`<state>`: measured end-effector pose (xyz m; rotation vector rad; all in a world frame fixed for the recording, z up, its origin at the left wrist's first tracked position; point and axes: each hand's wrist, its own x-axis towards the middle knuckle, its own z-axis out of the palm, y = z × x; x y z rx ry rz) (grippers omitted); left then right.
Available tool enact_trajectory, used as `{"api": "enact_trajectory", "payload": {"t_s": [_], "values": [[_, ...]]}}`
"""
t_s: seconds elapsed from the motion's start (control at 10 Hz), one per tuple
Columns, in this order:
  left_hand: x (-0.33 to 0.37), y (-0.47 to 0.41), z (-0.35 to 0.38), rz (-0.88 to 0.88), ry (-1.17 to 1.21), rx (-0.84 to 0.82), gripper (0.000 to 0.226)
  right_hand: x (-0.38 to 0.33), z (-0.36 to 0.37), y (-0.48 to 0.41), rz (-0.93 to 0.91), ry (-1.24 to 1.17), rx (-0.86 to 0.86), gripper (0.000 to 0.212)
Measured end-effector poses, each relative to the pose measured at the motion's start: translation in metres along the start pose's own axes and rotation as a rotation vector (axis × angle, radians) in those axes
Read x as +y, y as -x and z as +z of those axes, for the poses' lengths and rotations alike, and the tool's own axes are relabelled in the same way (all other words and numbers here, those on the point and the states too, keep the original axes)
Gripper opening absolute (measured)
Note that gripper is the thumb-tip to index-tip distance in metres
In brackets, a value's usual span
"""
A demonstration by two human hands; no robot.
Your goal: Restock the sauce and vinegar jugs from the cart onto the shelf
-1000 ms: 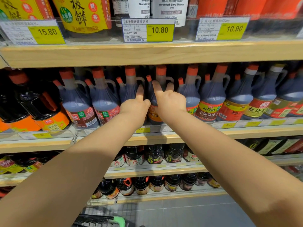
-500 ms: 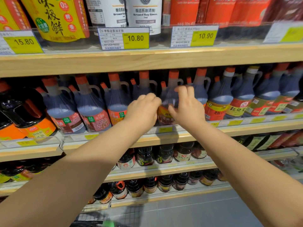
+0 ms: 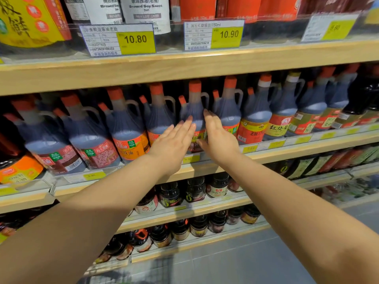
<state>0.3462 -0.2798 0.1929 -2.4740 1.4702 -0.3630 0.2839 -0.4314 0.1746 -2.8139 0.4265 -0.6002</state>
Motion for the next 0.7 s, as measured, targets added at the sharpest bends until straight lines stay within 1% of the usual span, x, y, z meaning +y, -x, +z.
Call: {"api": "enact_trajectory", "payload": {"t_s": [0.1, 0.3, 0.4, 0.5, 0.6, 0.7], "values": [[-0.001, -0.006, -0.005, -0.005, -0.043, -0.051, 0.086, -0.005, 0.005, 0.0, 0.029, 0.033, 0.04, 0.07], [-0.001, -0.009, -0.009, -0.018, 0.089, -0.032, 0.07, -0.002, -0.004, 0.004, 0.004, 0.061, 0.008, 0.062], [-0.006, 0.0, -0.018, -0.032, 0.152, -0.049, 0.069, 0.002, -0.019, 0.009, 0.006, 0.065, -0.021, 0.055], [-0.007, 0.017, -0.038, -0.076, 0.204, -0.046, 0.068, 0.001, -0.043, 0.019, 0.003, 0.048, -0.061, 0.047], [-0.007, 0.04, -0.07, -0.124, 0.236, -0.02, 0.066, -0.009, -0.077, 0.035, -0.019, 0.05, -0.055, 0.04], [0.002, 0.061, -0.11, -0.2, 0.257, -0.007, 0.055, -0.019, -0.111, 0.056, -0.043, 0.042, -0.036, 0.038]]}}
